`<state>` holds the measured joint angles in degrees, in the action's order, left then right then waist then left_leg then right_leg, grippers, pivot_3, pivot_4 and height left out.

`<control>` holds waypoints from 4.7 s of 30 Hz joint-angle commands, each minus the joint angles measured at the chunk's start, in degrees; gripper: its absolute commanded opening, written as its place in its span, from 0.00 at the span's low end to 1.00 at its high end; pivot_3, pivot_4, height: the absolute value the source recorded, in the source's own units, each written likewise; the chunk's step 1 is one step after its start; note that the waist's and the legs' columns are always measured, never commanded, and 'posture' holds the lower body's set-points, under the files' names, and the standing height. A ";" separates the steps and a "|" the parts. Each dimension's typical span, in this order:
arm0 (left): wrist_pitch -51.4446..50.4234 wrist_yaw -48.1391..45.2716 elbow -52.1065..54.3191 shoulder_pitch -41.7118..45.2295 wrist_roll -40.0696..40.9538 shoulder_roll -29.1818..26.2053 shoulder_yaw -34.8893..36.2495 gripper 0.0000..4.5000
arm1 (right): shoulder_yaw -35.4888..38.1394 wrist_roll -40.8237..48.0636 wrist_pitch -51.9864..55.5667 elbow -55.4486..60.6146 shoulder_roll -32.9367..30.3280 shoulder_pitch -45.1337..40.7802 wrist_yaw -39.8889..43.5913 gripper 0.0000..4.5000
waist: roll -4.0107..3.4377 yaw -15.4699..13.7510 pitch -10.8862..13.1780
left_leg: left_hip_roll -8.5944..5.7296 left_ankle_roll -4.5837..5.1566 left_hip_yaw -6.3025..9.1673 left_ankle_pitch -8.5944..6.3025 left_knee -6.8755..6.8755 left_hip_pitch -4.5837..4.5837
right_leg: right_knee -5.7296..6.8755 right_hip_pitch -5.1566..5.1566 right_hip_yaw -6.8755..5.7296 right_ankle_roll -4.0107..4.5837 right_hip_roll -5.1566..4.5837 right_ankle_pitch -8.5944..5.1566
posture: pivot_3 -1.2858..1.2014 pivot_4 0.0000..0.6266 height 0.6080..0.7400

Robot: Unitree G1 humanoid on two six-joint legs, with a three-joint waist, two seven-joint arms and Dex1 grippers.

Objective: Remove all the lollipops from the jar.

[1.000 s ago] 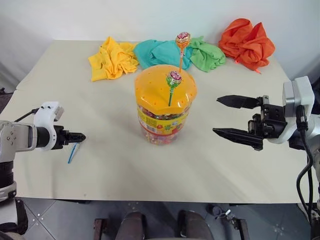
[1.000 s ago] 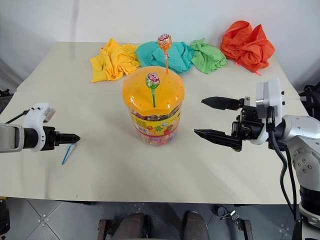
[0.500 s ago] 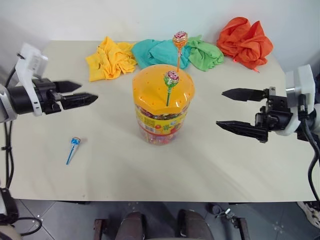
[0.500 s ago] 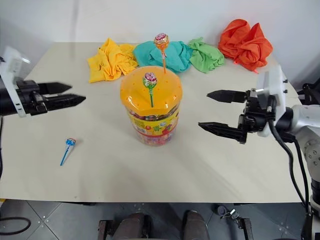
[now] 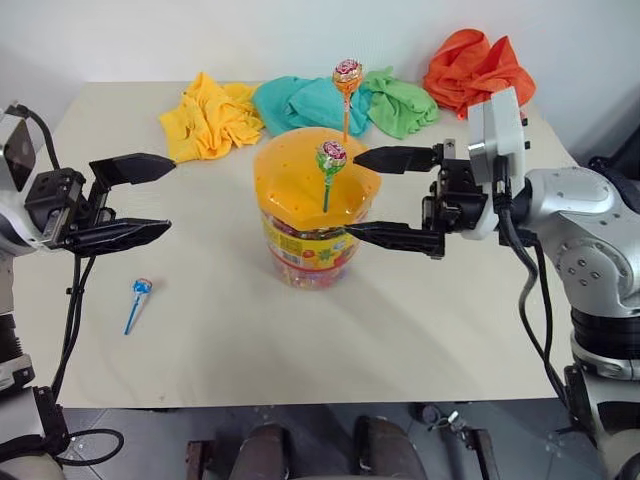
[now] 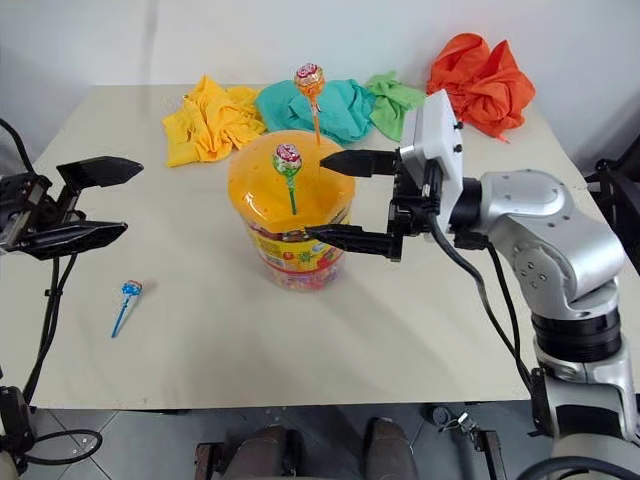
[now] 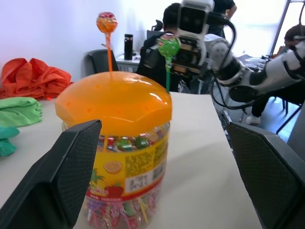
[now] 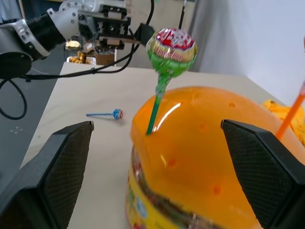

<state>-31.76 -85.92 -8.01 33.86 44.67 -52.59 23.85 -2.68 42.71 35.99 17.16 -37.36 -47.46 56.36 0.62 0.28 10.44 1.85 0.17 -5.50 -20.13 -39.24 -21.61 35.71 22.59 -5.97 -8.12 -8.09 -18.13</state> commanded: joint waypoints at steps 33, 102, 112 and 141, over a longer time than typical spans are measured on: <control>1.38 2.36 6.13 -4.05 7.34 0.38 2.81 1.00 | 13.28 0.69 16.24 -14.35 -4.09 -17.12 -8.62 0.01 | 0.02 1.31 -0.01 | -0.06 0.04 0.06 -0.02 0.00 0.00 | 0.18 0.03 -0.14 0.01 -0.14 0.01 | 0.52 0.24 1.00; 2.50 5.82 2.95 -2.10 5.56 -1.09 4.64 1.00 | 2.04 -8.74 4.14 -29.77 7.81 -23.43 6.26 0.99 | -0.02 2.03 0.01 | -0.09 0.11 -0.10 -0.06 -0.04 -0.02 | 0.19 0.10 -0.26 0.01 -0.23 0.01 | 0.52 0.24 1.00; 3.77 5.35 1.49 -3.70 4.59 -1.96 6.14 1.00 | 1.40 -11.96 -0.05 -35.07 13.15 -27.44 6.16 0.65 | -0.02 2.68 0.01 | -0.10 0.10 -0.01 -0.06 -0.04 -0.02 | 0.25 0.09 -0.30 0.01 -0.24 0.01 | 0.52 0.24 1.00; 4.09 3.10 2.11 -2.07 4.69 0.09 1.61 1.00 | -0.69 -22.84 34.17 -26.15 -13.79 -17.46 -11.40 0.00 | -0.01 2.59 0.01 | -0.13 0.14 -0.01 -0.08 0.10 -0.05 | 0.21 0.11 -0.39 0.01 -0.31 0.00 | 0.52 0.24 1.00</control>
<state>-28.56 -82.59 -7.32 31.22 49.12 -52.00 24.45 -3.68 19.59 65.80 -12.74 -49.28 -66.09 45.18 0.61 2.87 10.44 1.73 0.30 -5.53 -20.21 -39.11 -21.68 35.89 22.73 -6.36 -8.11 -8.41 -18.12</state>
